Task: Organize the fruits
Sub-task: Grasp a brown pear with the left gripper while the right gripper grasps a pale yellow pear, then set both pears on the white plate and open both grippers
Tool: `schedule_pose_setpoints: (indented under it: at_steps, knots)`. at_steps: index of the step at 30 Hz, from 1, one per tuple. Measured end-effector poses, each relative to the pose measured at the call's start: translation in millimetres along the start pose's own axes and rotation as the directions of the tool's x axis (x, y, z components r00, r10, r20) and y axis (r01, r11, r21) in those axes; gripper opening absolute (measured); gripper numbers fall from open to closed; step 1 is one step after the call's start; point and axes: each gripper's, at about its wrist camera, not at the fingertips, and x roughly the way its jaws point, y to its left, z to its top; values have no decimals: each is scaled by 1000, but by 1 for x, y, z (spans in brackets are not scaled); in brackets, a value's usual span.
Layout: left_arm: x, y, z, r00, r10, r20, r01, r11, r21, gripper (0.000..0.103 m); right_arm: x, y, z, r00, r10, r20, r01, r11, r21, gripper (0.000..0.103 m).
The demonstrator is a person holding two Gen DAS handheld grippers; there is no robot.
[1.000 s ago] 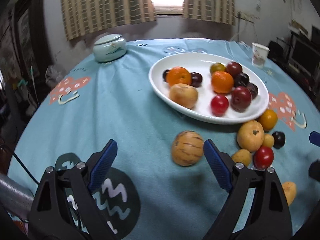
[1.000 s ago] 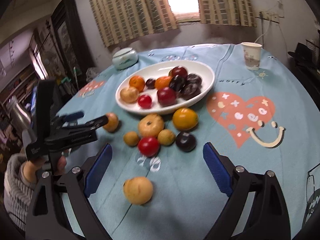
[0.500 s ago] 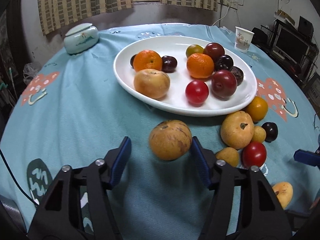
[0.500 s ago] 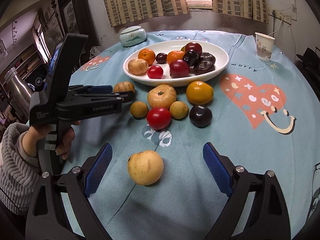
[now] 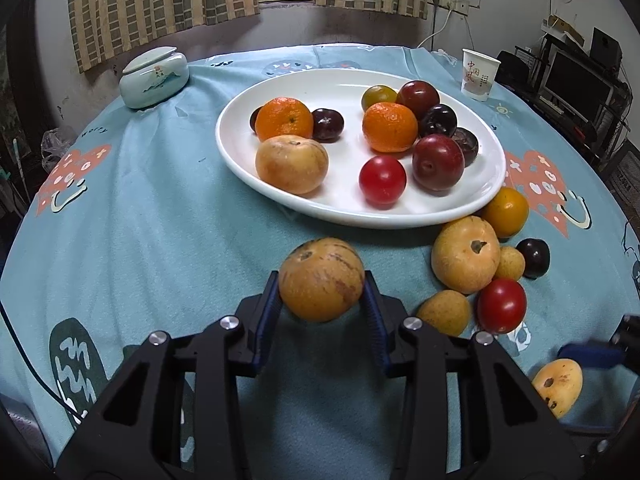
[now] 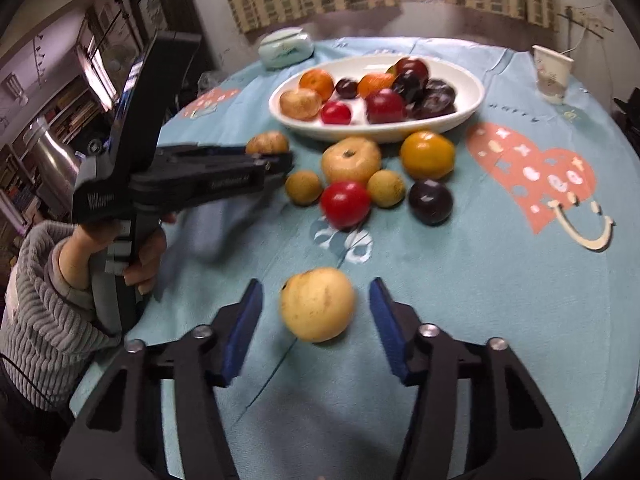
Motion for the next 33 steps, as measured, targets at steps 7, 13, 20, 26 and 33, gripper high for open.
schedule_pose_setpoints:
  at_steps: [7,13,20,26,33]
  knots:
    - [-1,2,-1,1000,5,0,-5,1000,-3,40,8,-3,-1,999,23,-35,-22,1000,16,38]
    - [-17,7,2,998,18,61,-16,999,-35,40,1,-15,0,999,42,15,-43,996,76,38]
    - [-57,13,49,978,72,194,-51,993,-111,40,-45,-38,47,979,-70,190,49,992,115,38]
    - [-37,5,89,975,85,207,-56,988,-144,40,-45,-55,125,935,-194,295,162,978,130,38]
    - [18,3,98,990,72,120,-56,989,-135,40,23,-88,155,949,-224,223,185,965,184,38]
